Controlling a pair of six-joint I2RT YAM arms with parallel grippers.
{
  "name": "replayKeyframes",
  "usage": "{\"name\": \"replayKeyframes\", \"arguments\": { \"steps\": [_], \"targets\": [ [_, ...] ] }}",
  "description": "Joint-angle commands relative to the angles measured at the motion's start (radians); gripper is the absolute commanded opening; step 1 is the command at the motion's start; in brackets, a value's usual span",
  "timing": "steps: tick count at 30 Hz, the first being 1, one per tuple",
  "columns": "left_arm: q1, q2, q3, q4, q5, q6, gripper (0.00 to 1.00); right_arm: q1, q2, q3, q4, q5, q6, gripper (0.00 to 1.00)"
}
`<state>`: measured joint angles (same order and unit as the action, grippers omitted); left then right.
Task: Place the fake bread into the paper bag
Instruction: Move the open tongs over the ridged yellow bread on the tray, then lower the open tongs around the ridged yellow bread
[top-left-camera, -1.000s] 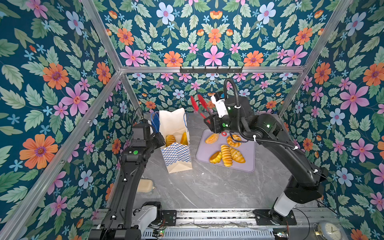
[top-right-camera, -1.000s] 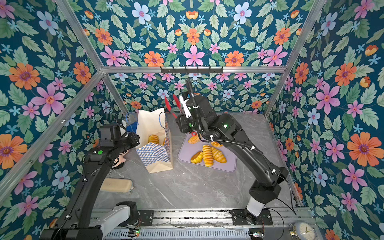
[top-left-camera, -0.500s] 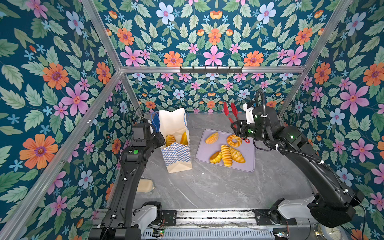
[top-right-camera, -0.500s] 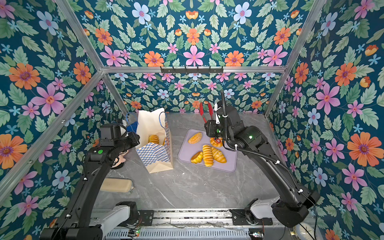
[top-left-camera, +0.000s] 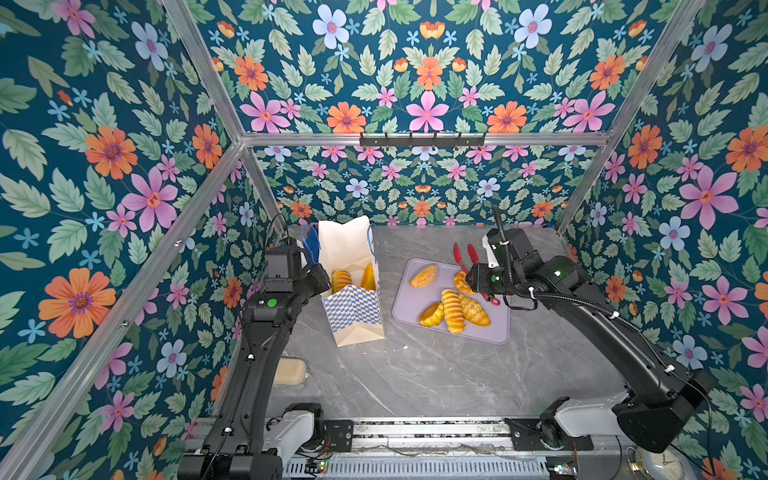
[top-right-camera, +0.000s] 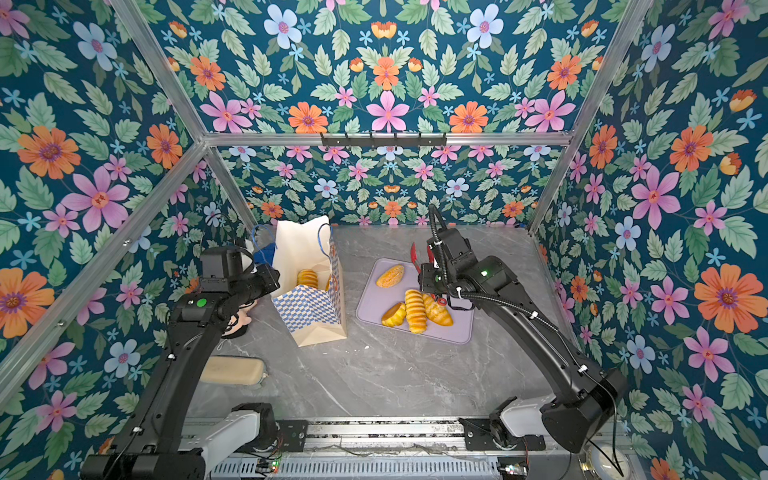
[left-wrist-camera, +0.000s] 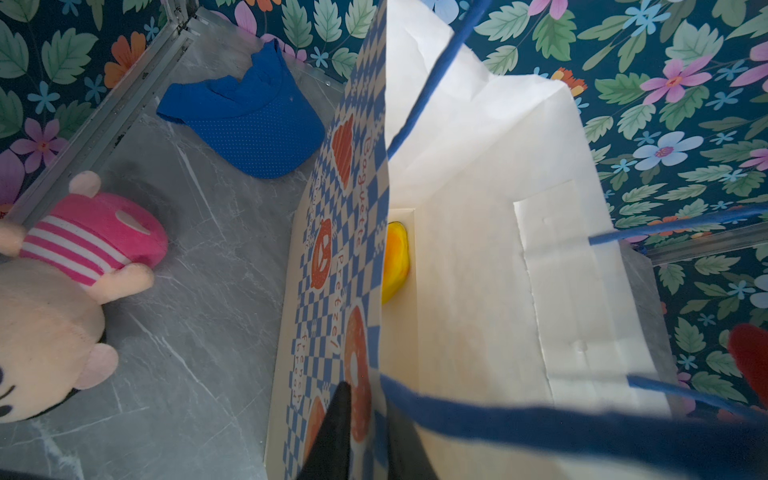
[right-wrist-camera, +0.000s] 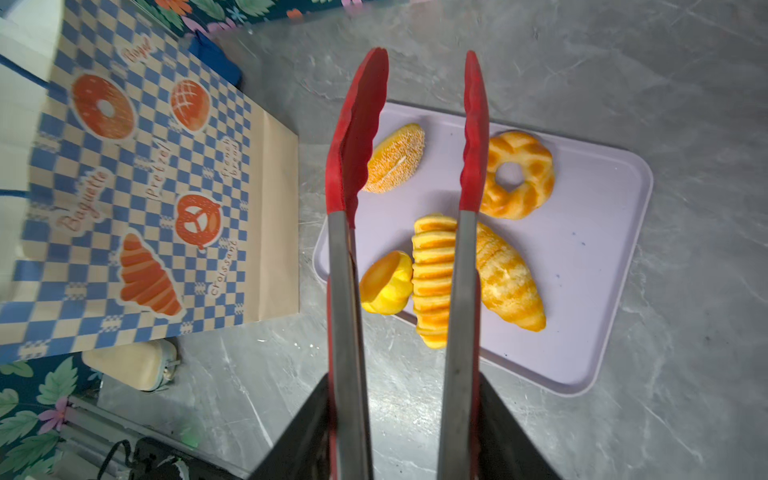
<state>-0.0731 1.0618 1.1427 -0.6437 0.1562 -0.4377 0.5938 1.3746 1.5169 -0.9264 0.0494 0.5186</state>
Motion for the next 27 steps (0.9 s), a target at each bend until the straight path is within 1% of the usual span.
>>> {"name": "replayKeyframes", "arguments": {
  "steps": [1,10,27],
  "targets": [
    [0.0,0.001,-0.003,0.018,0.0,0.013,0.17,0.001,0.028,-0.002,-0.016,-0.027,-0.001,0.49],
    [-0.001,0.006,-0.006,0.026,0.007,0.011,0.18,0.002,0.127,-0.008,-0.031,-0.072,-0.009,0.47],
    [-0.001,0.002,-0.017,0.029,0.008,0.011,0.17,0.003,0.206,-0.044,-0.014,-0.102,-0.009,0.48]
  ]
}}
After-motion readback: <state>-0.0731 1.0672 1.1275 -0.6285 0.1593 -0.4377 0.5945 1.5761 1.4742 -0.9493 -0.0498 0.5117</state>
